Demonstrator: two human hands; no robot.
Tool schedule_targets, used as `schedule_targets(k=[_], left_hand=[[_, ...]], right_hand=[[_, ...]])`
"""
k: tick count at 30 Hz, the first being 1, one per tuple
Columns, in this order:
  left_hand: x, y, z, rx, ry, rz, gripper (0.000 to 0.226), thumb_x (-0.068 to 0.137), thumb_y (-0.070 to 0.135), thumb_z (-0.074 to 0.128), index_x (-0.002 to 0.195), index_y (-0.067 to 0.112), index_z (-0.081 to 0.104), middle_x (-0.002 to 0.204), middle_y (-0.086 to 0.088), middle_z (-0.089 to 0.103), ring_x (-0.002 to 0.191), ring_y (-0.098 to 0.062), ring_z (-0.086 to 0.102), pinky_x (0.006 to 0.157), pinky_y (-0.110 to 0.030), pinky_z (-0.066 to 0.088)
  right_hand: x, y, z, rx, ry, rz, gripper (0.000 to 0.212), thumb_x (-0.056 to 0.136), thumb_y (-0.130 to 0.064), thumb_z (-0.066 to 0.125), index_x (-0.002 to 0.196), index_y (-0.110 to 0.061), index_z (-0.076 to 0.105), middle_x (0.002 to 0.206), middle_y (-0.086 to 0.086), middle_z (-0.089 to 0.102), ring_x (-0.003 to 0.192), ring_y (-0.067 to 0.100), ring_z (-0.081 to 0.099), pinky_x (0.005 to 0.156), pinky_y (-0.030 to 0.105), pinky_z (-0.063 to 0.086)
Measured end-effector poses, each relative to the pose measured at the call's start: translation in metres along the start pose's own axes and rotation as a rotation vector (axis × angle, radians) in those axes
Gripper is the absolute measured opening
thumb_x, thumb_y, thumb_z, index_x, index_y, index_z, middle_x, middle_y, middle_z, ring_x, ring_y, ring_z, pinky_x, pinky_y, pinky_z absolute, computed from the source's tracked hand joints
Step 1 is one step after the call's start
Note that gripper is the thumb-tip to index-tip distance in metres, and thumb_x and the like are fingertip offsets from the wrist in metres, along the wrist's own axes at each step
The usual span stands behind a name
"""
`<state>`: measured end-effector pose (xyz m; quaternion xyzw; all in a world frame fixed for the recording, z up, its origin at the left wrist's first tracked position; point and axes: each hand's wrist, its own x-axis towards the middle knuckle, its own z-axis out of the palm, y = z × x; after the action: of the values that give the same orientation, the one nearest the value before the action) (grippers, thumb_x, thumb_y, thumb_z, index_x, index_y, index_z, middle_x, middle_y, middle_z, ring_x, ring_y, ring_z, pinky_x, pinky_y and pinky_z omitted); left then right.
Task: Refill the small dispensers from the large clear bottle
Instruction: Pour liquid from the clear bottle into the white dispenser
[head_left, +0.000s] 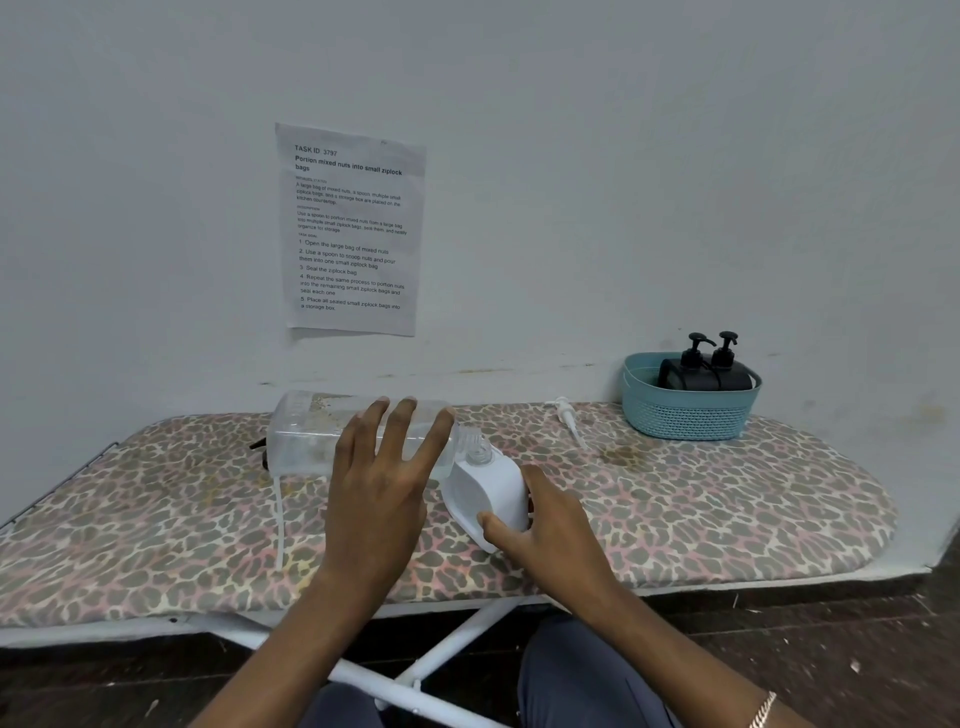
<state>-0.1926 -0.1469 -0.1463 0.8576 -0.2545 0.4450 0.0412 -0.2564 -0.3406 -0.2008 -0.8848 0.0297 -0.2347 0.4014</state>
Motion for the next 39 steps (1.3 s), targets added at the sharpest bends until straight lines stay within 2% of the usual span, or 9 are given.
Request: schedule_targets(k=[16,32,39], left_hand=[[0.0043,0.001,-0.0004,0.014,0.01,0.019,0.088,0.065,-0.018,0.067,0.145,0.019,0.062,0.141,-0.02,0.059,0.133,-0.045,0.05,0.111,-0.055,0.035],[0.005,0.0006,-0.001,0.02,0.012,0.032,0.088,0.065,-0.016,0.069,0.145,0.02,0.062,0.142,-0.02,0.059,0.135,-0.044,0.048,0.112,-0.054,0.034],[0.0048,-0.0002,-0.0004,0.03,0.018,0.042,0.086,0.067,-0.015,0.065,0.145,0.019,0.062,0.141,-0.021,0.059,0.134,-0.044,0.048,0.112,-0.054,0.034]], right_hand=[[0.0009,-0.0005,-0.001,0.015,-0.001,0.005,0.06,0.083,-0.062,0.067,0.133,-0.031,0.055,0.116,-0.014,0.067,0.1,0.006,0.065,0.079,0.041,0.06],[0.001,0.0012,-0.0005,-0.011,0.004,-0.003,0.058,0.083,-0.064,0.066,0.131,-0.033,0.054,0.114,-0.017,0.065,0.098,0.003,0.064,0.076,0.035,0.06],[0.0014,0.002,-0.0005,-0.017,0.009,-0.006,0.053,0.085,-0.06,0.068,0.127,-0.03,0.056,0.111,-0.014,0.067,0.096,0.005,0.064,0.075,0.04,0.059]])
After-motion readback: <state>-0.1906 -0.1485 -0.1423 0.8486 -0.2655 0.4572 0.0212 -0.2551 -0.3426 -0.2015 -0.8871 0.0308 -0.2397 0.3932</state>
